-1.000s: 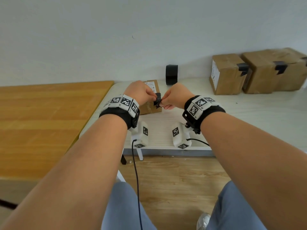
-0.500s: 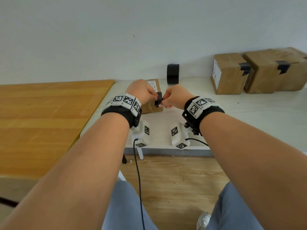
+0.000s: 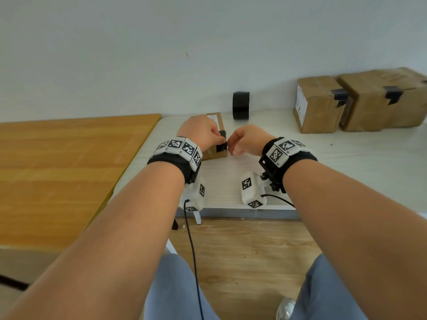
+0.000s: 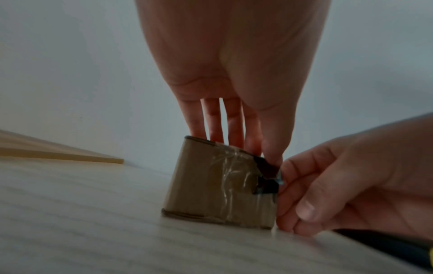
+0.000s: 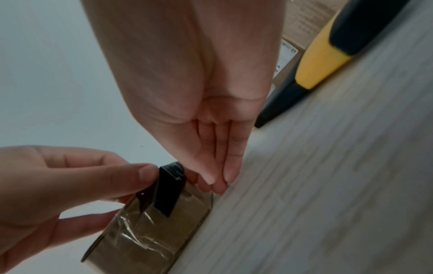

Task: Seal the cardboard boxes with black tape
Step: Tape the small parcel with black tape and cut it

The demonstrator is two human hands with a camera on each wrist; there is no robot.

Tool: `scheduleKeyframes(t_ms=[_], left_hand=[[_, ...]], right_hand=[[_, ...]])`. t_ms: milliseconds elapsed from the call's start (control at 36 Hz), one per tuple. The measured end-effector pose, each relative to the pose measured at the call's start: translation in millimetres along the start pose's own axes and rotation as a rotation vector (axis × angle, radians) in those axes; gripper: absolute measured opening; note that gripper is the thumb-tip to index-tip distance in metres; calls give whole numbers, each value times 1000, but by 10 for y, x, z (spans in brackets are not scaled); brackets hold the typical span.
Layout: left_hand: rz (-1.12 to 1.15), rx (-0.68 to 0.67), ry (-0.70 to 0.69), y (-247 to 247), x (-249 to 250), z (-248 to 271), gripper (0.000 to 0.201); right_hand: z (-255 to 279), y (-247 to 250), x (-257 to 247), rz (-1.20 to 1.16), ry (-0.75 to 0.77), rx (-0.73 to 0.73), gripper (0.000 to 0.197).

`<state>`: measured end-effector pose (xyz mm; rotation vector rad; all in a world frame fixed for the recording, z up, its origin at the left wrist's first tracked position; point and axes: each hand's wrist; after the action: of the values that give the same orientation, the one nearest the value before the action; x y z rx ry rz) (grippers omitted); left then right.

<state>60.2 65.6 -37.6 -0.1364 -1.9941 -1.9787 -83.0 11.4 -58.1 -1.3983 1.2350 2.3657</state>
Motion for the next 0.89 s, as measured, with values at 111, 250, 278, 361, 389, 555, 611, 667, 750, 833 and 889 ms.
scheduleKeyframes(t_ms=[111,250,278,361,389,555,611,667,750,833,889], left_hand=[[-50,12,-18,-19,18,16,16],[-36,37,-42,-44,-7,23,18],[-36,39,-46,-49,-10,24,18],[-40,40,-56,-46,-12,28,18],[-40,39,-59,-40,-17,26,19],[-138,12,-78,-53,-15,-5,19],[-170,7,-80,-58,-7,-12,19],[-186,7,-89,-63,-2,-14,18],[-214,4,-106,-79,15,-18,18],[-234,11,-97,-80,37,-13,18],[-242,11,-96,-79,42,-8,19]], right_hand=[[2,0,-11,7,-8,0,28],[11,-5,-5,6,-3,-1,26],[14,-5,-4,4,2,-8,26],[16,0,-6,6,3,-18,26],[14,3,-5,6,2,-17,27],[26,5,0,-5,4,-17,27],[33,2,-9,-2,6,-16,27],[32,-8,-22,24,1,-7,27],[29,-18,-44,80,-17,1,27],[34,-16,-56,96,-19,-4,27],[39,-21,-61,97,-19,-3,27]])
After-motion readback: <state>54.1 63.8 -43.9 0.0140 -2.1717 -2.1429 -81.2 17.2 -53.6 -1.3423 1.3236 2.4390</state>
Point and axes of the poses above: each hand's wrist, its own z-axis away from the middle knuckle, its own y-axis out of the back of the hand, x = y × z, and after that the axes turned 13 degrees about -x, right-handed
